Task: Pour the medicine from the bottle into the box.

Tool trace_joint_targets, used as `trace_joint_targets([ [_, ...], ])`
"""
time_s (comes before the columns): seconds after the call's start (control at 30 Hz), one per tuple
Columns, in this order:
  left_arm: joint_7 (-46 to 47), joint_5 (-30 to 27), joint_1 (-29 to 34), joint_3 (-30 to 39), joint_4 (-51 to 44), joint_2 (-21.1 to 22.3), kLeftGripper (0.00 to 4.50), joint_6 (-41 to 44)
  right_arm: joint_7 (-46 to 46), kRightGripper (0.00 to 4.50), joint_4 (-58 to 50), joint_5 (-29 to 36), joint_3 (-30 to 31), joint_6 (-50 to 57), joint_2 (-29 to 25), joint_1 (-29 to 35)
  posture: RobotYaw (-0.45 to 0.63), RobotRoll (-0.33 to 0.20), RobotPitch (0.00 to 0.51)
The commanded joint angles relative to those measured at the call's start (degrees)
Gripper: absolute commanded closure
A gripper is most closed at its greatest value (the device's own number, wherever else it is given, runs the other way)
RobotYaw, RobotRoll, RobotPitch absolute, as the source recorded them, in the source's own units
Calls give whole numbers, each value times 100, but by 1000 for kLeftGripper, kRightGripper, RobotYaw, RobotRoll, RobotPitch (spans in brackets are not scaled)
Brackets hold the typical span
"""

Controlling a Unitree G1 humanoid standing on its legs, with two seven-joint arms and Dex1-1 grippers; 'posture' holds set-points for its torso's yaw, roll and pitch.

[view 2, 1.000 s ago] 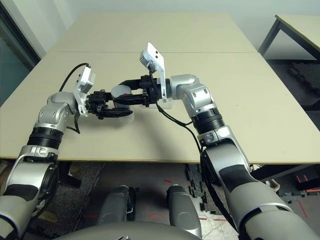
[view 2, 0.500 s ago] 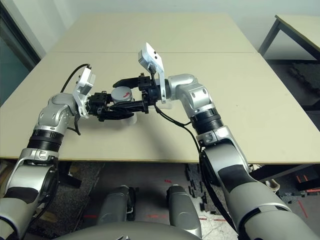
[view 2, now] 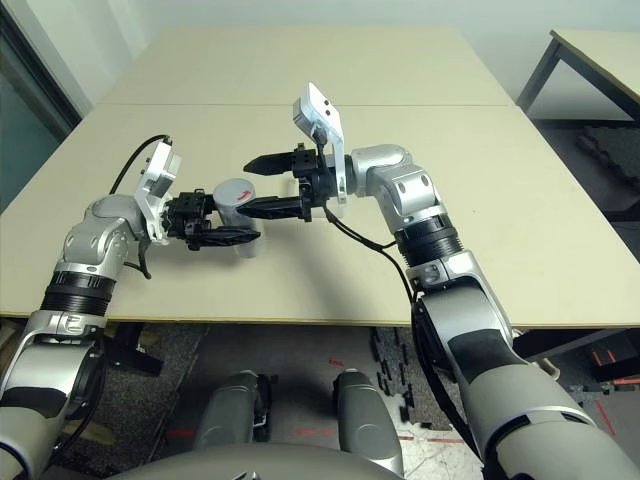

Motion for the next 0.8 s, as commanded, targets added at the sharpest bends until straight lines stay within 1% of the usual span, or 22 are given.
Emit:
trace_joint_targets([
  [0.03,36,-58,44,-114,-116,1,1751,18,-20,0,-237,96,43,100,59,76,-33,0,72],
  [0.23,44,-45,10,-143,-62,-6,1751,-18,-104,0,-335,88,93,131,174,86,-36,0,70],
  [0.6,88,-78,35,-261,-190,-95,1751,13,-335,0,291,-107,66,-237,534,-245,-30,0,74],
  [0.8,94,-107,116,-236,-276,-41,1751,40,-343,0,573,-149,16,-386,493,-311,-22,0,81],
])
